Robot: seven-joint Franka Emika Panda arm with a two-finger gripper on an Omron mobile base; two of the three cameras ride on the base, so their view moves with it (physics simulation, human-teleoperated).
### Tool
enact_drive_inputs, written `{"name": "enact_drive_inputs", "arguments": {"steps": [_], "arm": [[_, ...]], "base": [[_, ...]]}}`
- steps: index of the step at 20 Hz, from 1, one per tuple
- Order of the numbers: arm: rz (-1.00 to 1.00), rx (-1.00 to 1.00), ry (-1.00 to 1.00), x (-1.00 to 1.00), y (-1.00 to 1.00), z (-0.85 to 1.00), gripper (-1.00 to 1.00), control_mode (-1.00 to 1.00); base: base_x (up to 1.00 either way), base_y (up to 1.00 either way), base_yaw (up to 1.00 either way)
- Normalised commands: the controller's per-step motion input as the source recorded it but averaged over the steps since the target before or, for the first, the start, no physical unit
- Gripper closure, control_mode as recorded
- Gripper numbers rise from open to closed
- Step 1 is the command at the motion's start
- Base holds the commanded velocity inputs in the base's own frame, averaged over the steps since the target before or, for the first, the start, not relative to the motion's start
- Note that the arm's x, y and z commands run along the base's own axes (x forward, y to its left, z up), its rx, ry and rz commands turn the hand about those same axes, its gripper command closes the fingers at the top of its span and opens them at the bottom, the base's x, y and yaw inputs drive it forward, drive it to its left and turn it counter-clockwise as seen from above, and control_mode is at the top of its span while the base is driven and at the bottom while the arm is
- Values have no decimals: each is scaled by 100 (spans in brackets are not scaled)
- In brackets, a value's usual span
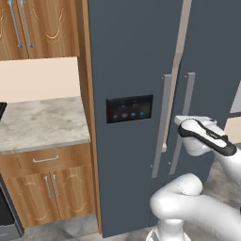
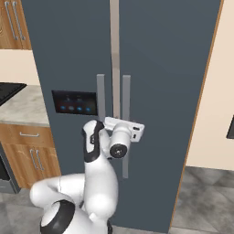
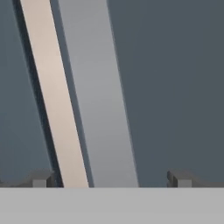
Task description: Place one of the steaks on the plate and the other in the bowl. Then place the bowl in the fridge.
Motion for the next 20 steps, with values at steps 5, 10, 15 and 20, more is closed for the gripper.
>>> {"name": "enact_drive_inputs", "arguments": {"steps": [5, 10, 15, 20], "arm": [[0, 0, 1, 58, -1, -20, -100, -100], [0, 0, 0, 59, -13, -16, -100, -100], [0, 0, 2, 64, -42, -4, 100, -100], [7, 13, 18, 72, -61, 4, 100, -100]], "base": [[0, 0, 0], [0, 0, 0], [0, 0, 0], [0, 0, 0]]}}
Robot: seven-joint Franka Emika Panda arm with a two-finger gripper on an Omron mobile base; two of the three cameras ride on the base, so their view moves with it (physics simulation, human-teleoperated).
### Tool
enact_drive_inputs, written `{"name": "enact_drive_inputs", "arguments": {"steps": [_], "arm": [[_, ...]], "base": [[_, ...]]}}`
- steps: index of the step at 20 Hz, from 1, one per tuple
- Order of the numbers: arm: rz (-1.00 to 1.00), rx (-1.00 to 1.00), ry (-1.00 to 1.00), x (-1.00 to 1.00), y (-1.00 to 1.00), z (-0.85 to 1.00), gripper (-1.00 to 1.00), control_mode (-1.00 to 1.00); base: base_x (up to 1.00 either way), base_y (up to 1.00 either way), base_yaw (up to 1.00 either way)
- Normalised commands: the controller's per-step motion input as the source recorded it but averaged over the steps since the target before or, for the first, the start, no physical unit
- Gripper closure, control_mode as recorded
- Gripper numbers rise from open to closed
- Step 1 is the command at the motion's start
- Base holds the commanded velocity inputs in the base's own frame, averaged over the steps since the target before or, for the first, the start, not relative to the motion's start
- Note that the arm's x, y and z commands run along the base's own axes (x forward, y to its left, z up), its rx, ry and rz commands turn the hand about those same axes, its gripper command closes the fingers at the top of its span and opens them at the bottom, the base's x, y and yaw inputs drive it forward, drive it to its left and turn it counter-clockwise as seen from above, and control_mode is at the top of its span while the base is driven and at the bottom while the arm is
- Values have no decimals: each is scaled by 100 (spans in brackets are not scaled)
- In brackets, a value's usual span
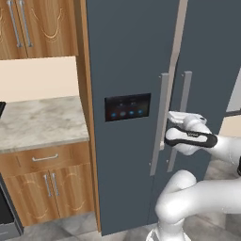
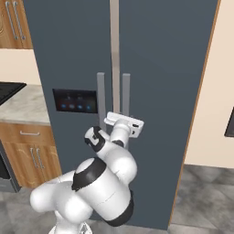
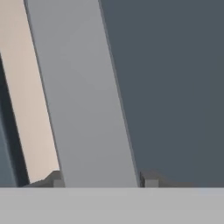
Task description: Place one of the steaks on the plate and the other in the bowl. Then place the bowl in the fridge.
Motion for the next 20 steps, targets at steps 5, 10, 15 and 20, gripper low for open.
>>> {"name": "enact_drive_inputs", "arguments": {"steps": [5, 10, 15, 20], "arm": [[16, 17, 20, 64, -73, 20, 100, -100], [15, 13, 11, 18, -95, 36, 100, -100], [12, 10, 11, 10, -90, 53, 100, -100], [2, 1, 23, 19, -60, 67, 100, -100]], "base": [[0, 0, 0], [0, 0, 0], [0, 0, 0], [0, 0, 0]]}}
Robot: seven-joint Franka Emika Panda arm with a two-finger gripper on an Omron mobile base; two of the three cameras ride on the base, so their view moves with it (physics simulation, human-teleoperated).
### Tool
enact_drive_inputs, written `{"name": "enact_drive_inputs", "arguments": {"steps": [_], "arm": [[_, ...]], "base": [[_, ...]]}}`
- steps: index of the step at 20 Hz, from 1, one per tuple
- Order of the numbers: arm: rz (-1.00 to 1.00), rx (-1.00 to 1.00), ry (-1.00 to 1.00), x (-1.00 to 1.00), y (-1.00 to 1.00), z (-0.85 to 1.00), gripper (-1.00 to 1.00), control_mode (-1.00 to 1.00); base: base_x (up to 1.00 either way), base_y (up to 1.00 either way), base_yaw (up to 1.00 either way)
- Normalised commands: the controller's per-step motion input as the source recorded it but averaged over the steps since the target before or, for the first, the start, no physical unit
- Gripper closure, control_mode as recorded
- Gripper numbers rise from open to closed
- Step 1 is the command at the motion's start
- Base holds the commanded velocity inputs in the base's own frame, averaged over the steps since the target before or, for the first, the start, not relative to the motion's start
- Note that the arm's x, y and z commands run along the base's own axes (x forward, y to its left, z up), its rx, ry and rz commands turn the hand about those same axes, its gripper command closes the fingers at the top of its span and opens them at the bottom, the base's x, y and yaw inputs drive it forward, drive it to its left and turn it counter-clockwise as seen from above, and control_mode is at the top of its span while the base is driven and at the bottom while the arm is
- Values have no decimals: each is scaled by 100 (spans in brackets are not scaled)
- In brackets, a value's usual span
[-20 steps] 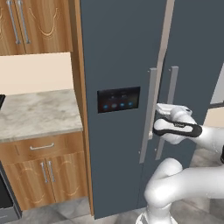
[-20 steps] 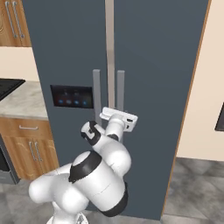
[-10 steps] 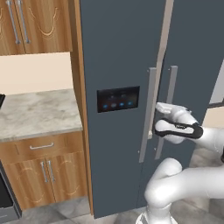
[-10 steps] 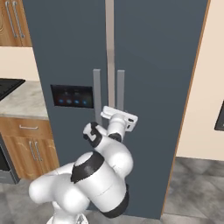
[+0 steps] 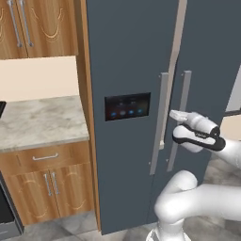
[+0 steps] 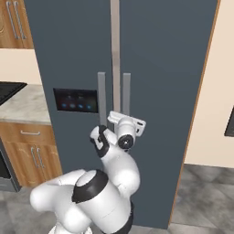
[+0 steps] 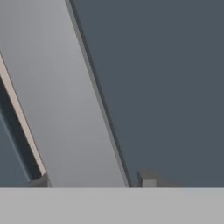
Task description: Place one of the steaks on the plate and the other in the bowl. Then place the bowl in the fridge.
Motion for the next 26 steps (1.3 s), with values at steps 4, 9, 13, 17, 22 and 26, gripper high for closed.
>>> {"name": "enact_drive_inputs", "arguments": {"steps": [4, 9, 13, 17, 22, 26], "arm": [[0, 0, 28, 6, -69, 73, 100, -100], [0, 0, 22, 0, -97, 53, 100, -100], [0, 1, 21, -3, -100, 49, 100, -100], [0, 6, 17, -16, -100, 47, 100, -100], [-1, 8, 13, -28, -100, 35, 100, -100], [-1, 10, 8, -40, -100, 26, 100, -100]], "base": [[0, 0, 0], [0, 0, 0], [0, 0, 0], [0, 0, 0], [0, 0, 0], [0, 0, 0]]}}
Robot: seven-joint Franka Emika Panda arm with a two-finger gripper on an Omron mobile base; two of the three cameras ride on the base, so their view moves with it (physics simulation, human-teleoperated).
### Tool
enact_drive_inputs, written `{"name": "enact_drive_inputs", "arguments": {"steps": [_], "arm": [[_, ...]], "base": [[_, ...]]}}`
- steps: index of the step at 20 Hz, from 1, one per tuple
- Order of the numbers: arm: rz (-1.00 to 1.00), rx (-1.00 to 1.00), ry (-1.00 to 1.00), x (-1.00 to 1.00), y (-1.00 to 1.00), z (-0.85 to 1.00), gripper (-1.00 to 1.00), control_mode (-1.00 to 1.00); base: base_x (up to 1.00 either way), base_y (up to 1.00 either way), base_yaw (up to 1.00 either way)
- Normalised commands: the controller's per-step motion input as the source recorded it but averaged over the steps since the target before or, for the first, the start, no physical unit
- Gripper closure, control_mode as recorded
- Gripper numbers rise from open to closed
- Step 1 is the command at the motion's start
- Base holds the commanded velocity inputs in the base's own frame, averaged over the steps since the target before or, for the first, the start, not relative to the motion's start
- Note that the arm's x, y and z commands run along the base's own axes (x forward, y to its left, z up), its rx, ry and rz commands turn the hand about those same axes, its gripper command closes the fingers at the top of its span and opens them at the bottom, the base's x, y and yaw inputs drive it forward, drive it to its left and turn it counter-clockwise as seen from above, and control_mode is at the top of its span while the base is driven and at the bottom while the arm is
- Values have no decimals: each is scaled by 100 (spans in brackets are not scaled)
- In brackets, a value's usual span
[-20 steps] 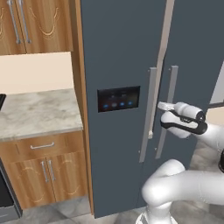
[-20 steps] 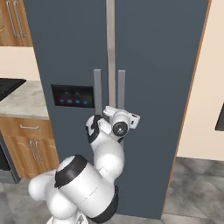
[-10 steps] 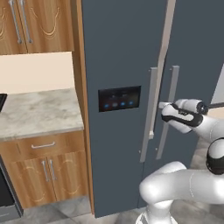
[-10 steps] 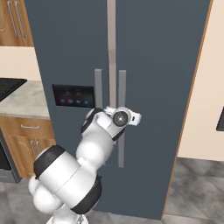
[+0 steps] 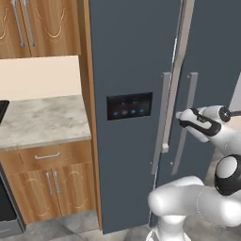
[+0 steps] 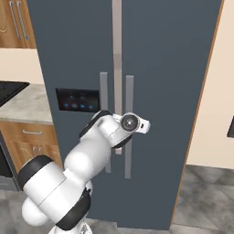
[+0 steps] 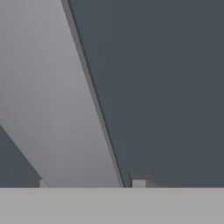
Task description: Place one of the steaks on the plate and the other in the bowl. Then place the bowl in the fridge.
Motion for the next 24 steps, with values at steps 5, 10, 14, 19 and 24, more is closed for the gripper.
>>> {"name": "enact_drive_inputs", "arguments": {"steps": [5, 10, 14, 19, 24], "arm": [[-2, 9, 6, -43, -100, 18, 100, -100], [-3, 9, 6, -38, -100, 15, 100, -100], [-5, 9, 7, -37, -100, 11, 100, -100], [-6, 9, 5, -44, -100, 4, 100, -100], [-5, 10, 3, -44, -100, 0, 100, -100]], "base": [[0, 0, 0], [0, 0, 0], [0, 0, 0], [0, 0, 0], [0, 0, 0]]}}
